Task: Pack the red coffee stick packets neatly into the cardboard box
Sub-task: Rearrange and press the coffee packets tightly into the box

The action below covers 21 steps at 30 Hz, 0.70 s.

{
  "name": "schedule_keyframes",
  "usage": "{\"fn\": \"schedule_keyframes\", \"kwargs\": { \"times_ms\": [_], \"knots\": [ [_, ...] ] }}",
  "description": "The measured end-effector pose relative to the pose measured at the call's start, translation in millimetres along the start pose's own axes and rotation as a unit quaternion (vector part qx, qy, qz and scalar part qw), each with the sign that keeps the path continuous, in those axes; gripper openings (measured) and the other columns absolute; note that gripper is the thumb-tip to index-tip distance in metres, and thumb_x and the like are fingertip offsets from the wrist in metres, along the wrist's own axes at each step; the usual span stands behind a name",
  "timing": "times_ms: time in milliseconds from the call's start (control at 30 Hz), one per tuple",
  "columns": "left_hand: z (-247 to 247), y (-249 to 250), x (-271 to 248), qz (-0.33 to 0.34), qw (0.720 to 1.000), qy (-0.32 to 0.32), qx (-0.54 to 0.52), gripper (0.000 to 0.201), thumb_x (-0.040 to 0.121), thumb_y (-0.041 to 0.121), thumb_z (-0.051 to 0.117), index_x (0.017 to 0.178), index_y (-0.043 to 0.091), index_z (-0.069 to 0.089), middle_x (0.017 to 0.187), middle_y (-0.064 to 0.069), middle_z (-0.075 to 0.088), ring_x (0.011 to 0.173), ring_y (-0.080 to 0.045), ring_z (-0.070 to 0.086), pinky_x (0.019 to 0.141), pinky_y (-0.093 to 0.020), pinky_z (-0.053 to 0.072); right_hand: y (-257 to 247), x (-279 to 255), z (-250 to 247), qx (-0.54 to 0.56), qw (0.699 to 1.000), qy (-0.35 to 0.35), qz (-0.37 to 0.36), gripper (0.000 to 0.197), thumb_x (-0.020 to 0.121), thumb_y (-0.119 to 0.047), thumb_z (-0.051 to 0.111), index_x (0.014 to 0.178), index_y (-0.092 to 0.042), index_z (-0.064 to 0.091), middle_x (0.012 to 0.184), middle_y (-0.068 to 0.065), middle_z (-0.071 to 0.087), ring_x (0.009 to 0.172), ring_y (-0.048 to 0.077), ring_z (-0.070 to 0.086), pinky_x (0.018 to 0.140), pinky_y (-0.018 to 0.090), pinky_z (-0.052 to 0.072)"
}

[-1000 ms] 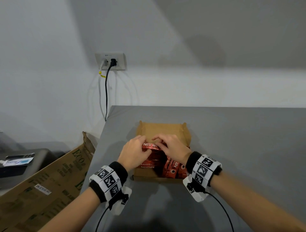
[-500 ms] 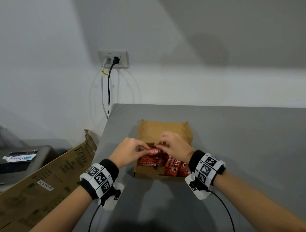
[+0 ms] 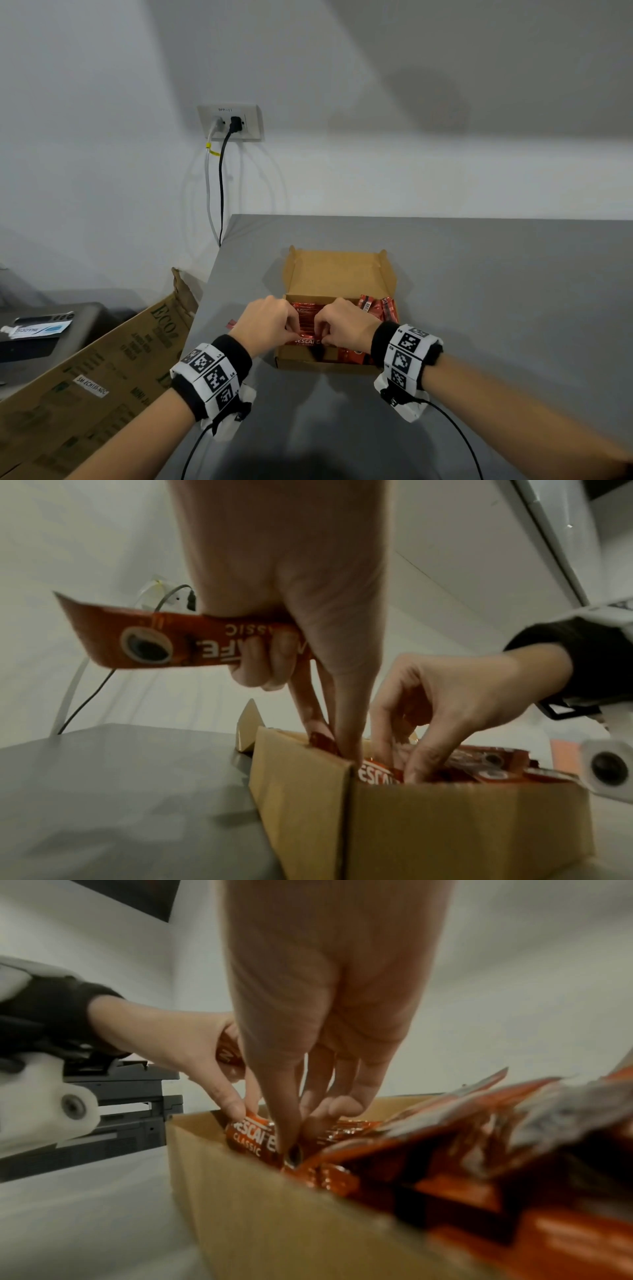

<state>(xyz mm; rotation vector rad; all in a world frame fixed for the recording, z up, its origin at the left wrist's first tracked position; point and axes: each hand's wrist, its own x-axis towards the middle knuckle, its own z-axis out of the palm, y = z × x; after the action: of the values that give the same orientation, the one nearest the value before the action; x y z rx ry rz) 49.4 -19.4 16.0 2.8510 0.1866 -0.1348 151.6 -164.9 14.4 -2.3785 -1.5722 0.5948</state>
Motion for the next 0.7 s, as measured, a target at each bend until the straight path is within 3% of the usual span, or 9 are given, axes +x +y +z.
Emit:
{"fn": "schedule_keyframes", "kwargs": {
  "times_ms": [167, 367, 433, 500, 567, 633, 700],
  "knots": [
    [7.2, 4.4, 1.9, 0.004, 0.999, -0.010, 0.046, 0.012, 0.086, 0.028, 0.063, 0.095, 0.022, 0.069, 0.098, 0.007, 0.069, 0.092, -0.013, 0.061, 0.075, -0.022, 0.044, -3.1, 1.7, 2.7, -0.033, 0.999, -0.008, 0.007, 0.009, 0.081, -0.003, 0.060, 0.086, -0.006, 0.066, 0.092, 0.010, 0.067, 0.087, 0.025, 0.061, 0.071, 0.030, 0.047],
    [18.0, 2.4, 3.3, 0.011, 0.999, -0.013, 0.051, 0.008, 0.083, 0.023, 0.059, 0.088, 0.022, 0.065, 0.088, 0.008, 0.066, 0.085, -0.013, 0.061, 0.072, -0.024, 0.048, -3.6, 6.7, 8.7, -0.041, 0.999, -0.018, 0.006, 0.008, 0.080, -0.001, 0.058, 0.084, -0.007, 0.061, 0.092, 0.011, 0.064, 0.086, 0.027, 0.061, 0.066, 0.029, 0.042],
    [16.4, 1.3, 0.9, 0.016, 0.999, -0.001, 0.028, 0.013, 0.080, 0.029, 0.061, 0.091, 0.022, 0.061, 0.088, 0.010, 0.063, 0.083, -0.012, 0.060, 0.070, -0.024, 0.046, -2.3, 6.9, 5.9, -0.044, 0.999, -0.024, 0.006, 0.008, 0.079, -0.008, 0.065, 0.086, -0.008, 0.061, 0.093, 0.010, 0.064, 0.087, 0.027, 0.061, 0.066, 0.030, 0.044],
    [11.7, -2.1, -3.3, 0.033, 0.997, 0.051, -0.050, 0.026, 0.076, 0.030, 0.064, 0.098, 0.023, 0.052, 0.086, 0.012, 0.054, 0.078, -0.011, 0.056, 0.067, -0.025, 0.044, 1.0, 5.2, 0.2, -0.045, 0.999, -0.024, -0.001, 0.026, 0.077, -0.024, 0.073, 0.096, -0.011, 0.061, 0.099, 0.006, 0.063, 0.090, 0.023, 0.060, 0.072, 0.031, 0.047],
    [4.1, -3.4, -7.7, 0.057, 0.962, 0.164, -0.209, 0.032, 0.076, 0.022, 0.059, 0.104, 0.023, 0.045, 0.081, 0.006, 0.048, 0.068, -0.005, 0.050, 0.064, -0.020, 0.042, 3.8, 1.1, -7.5, 0.007, 1.000, 0.012, -0.020, 0.046, 0.079, -0.035, 0.071, 0.117, -0.015, 0.055, 0.111, 0.003, 0.060, 0.099, 0.018, 0.057, 0.083, 0.029, 0.047],
    [-4.0, 0.8, -6.4, 0.079, 0.901, 0.271, -0.329, 0.022, 0.080, 0.014, 0.047, 0.101, 0.019, 0.043, 0.072, 0.001, 0.043, 0.059, -0.004, 0.042, 0.059, -0.013, 0.036, 2.0, -1.5, -13.2, 0.086, 0.993, 0.069, -0.039, 0.057, 0.085, -0.037, 0.064, 0.135, -0.019, 0.040, 0.126, 0.002, 0.055, 0.113, 0.015, 0.052, 0.096, 0.029, 0.043],
    [-8.5, 12.8, -0.4, 0.084, 0.844, 0.295, -0.440, 0.012, 0.087, 0.010, 0.038, 0.095, 0.018, 0.043, 0.065, 0.005, 0.039, 0.054, -0.004, 0.038, 0.054, -0.014, 0.034, -6.5, -0.8, -12.8, 0.136, 0.985, 0.091, -0.061, 0.058, 0.091, -0.035, 0.057, 0.141, -0.019, 0.032, 0.131, 0.000, 0.053, 0.116, 0.011, 0.050, 0.101, 0.026, 0.040]
  ]
}}
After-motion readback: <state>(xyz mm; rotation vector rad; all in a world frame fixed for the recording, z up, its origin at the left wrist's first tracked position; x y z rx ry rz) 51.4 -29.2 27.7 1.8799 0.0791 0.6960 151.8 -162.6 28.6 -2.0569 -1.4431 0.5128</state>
